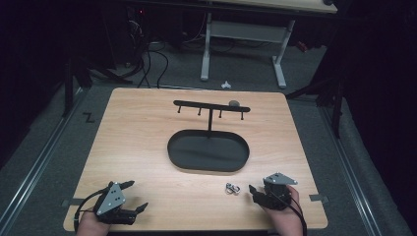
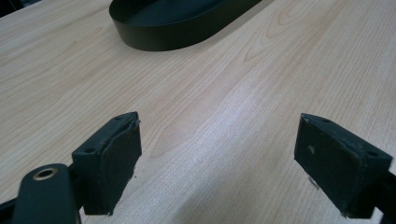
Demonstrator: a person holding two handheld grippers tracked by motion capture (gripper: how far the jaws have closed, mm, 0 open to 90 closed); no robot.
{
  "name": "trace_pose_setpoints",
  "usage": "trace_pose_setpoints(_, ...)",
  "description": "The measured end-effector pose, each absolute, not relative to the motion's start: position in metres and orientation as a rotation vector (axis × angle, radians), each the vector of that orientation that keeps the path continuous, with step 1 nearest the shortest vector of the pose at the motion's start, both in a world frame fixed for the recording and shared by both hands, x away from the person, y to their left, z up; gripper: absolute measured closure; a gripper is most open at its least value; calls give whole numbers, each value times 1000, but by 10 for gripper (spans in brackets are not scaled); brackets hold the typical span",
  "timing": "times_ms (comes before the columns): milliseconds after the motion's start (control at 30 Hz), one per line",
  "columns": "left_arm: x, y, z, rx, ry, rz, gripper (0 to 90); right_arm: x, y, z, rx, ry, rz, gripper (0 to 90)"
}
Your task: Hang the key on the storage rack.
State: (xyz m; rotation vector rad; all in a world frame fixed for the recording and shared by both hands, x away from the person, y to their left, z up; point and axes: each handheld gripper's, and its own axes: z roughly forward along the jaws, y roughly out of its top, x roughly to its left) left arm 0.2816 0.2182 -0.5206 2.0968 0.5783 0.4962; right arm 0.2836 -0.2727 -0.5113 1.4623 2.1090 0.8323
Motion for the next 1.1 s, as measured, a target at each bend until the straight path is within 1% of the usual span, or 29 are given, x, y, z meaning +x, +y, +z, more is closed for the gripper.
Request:
trace_pose_setpoints(167,282,219,-520,2090,578,501,153,285,-273,-510,1485,2131,822,364)
trace_pose_setpoints(267,283,220,-520,2084,579,501,153,287,-273,-504,1507,2134,825,356)
trace_pose_setpoints(433,294,217,-520,2045,613,502,153,291,-274,-495,1530,2142,819,353)
trace_pose_setpoints(633,299,211,-517,2025,623,537,153,296,-274,-491,1592,2194,722,341)
trace_pose_setpoints(833,298,214,-514,2024,610,499,153,303,-274,-487,1631,2234,647,332)
trace_pose_setpoints(967,298,211,-514,2036,604,490,153,309,-271,-478,1611,2287,593,311)
trace_pose_setpoints(1100,300,208,-516,2046,606,498,153,313,-268,-475,1586,2319,562,310)
